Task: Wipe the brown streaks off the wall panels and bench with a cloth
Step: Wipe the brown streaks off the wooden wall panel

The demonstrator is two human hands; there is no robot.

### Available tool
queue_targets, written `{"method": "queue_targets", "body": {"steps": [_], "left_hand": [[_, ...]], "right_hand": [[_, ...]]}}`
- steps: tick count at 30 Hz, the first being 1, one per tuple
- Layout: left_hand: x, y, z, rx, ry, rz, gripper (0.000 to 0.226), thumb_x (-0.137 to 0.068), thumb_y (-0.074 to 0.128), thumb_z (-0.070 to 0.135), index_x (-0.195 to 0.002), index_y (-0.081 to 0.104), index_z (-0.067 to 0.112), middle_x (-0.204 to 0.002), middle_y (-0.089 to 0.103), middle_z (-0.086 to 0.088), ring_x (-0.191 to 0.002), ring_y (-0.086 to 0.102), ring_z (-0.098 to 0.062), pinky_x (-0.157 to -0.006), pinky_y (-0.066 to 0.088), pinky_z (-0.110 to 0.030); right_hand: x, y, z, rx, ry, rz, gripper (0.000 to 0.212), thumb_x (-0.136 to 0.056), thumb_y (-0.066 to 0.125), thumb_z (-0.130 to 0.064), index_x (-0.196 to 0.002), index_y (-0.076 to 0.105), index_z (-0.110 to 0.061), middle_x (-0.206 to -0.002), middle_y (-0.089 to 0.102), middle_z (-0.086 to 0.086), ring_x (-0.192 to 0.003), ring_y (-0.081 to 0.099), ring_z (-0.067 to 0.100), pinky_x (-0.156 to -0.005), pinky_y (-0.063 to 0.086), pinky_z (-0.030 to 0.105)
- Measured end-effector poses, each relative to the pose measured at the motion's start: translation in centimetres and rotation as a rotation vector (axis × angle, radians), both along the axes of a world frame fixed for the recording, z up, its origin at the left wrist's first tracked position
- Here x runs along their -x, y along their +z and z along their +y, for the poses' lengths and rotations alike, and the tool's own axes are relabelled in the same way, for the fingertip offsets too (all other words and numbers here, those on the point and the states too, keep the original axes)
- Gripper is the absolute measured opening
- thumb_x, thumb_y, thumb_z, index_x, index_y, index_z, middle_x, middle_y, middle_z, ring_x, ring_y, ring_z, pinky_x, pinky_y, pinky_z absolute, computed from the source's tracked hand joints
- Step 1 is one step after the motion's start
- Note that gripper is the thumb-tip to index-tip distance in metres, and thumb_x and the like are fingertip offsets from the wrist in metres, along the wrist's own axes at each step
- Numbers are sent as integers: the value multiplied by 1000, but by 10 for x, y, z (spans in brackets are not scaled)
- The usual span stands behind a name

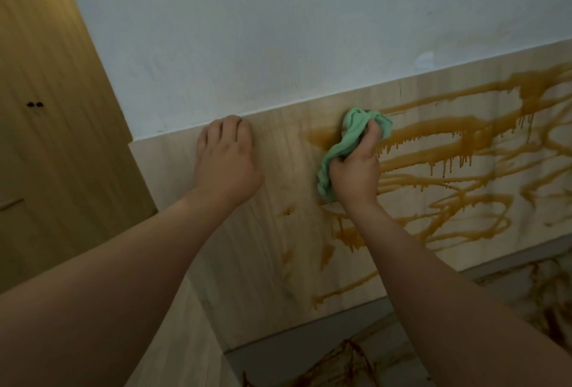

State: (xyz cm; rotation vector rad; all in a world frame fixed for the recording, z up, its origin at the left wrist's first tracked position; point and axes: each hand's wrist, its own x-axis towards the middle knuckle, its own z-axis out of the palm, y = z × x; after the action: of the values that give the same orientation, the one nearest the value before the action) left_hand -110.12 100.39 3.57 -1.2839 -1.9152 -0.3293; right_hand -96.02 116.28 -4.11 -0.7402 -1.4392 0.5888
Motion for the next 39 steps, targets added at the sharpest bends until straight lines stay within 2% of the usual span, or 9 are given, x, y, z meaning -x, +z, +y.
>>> {"method": "queue_targets", "body": {"steps": [6, 8, 10, 13, 16, 24, 31, 35, 39], "left_hand": [[-12, 5, 6, 6, -9, -68, 50, -76, 46, 29, -121, 53, 8, -134, 44, -12, -120, 39, -36, -108, 32, -47], [-16, 4, 11, -29, -25, -90, 47, -84, 55, 32, -125, 50, 9, -139, 42, -10, -122, 38, -35, -108, 29, -48], [-21, 3, 17, -45, -39, -96, 58, -86, 57, 37, -136, 45, 11, -148, 37, -9, -131, 34, -35, -113, 25, -50], [-28, 0, 26, 31, -36, -111, 81, -83, 53, 29, -157, 24, 13, -163, 20, -8, -150, 16, -34, -124, 12, -54], [-32, -5, 38, 152, 6, -148, 89, -92, 51, 25, -164, -1, 16, -170, -5, -2, -157, -9, -32, -127, -2, -54], [-12, -25, 50, 197, 132, -13, 122, -91, 72, 44, -159, -25, 18, -166, -33, -4, -153, -27, -39, -122, -13, -57], [-11, -33, 56, 162, 146, 43, 125, -86, 76, 44, -162, -19, 15, -168, -28, -10, -153, -23, -43, -121, -10, -62], [-7, -32, 54, 153, 137, 77, 126, -83, 79, 45, -163, -14, 16, -170, -22, -10, -155, -18, -43, -124, -4, -62], [0, -35, 51, 163, 110, 100, 125, -85, 76, 50, -162, -16, 19, -170, -23, -9, -155, -19, -40, -123, -6, -59]], "right_hand": [[17, -6, -28, -177, 249, -236, 87, -93, 64, -5, -160, 15, -30, -110, 66, -4, -77, 67, 12, -60, 55, 27], [24, -12, -31, -404, 272, -495, 86, -93, 57, -3, -164, 17, -32, -153, 51, 10, -128, 60, 31, -97, 55, 42], [20, -18, -14, -621, 88, -675, 77, -94, 46, -10, -165, 20, -27, -169, 28, 5, -156, 23, 30, -125, 25, 50], [2, -28, 19, -320, -184, -751, 77, -99, 31, -32, -166, -4, -17, -173, 6, 11, -159, 0, 34, -129, -3, 48], [-8, -26, 36, 233, -265, -600, 88, -105, 38, -37, -158, -20, 3, -169, -9, 26, -155, -7, 49, -128, 0, 51], [17, -108, 2, -420, -153, -863, 115, -87, 58, -56, -162, -15, -8, -169, 3, 22, -155, -3, 49, -125, -4, 56], [25, -98, 30, 309, -182, -686, 104, -88, 24, -54, -150, -27, 13, -163, -18, 36, -148, -15, 61, -121, -13, 62], [57, -144, -55, -312, -50, -863, 105, -97, 54, -34, -156, -25, 1, -162, -5, 31, -149, -9, 63, -123, 6, 66], [47, -175, -35, -862, -47, -896, 77, -95, 57, -33, -164, 24, -20, -153, 42, 8, -137, 45, 39, -123, 26, 53]]}}
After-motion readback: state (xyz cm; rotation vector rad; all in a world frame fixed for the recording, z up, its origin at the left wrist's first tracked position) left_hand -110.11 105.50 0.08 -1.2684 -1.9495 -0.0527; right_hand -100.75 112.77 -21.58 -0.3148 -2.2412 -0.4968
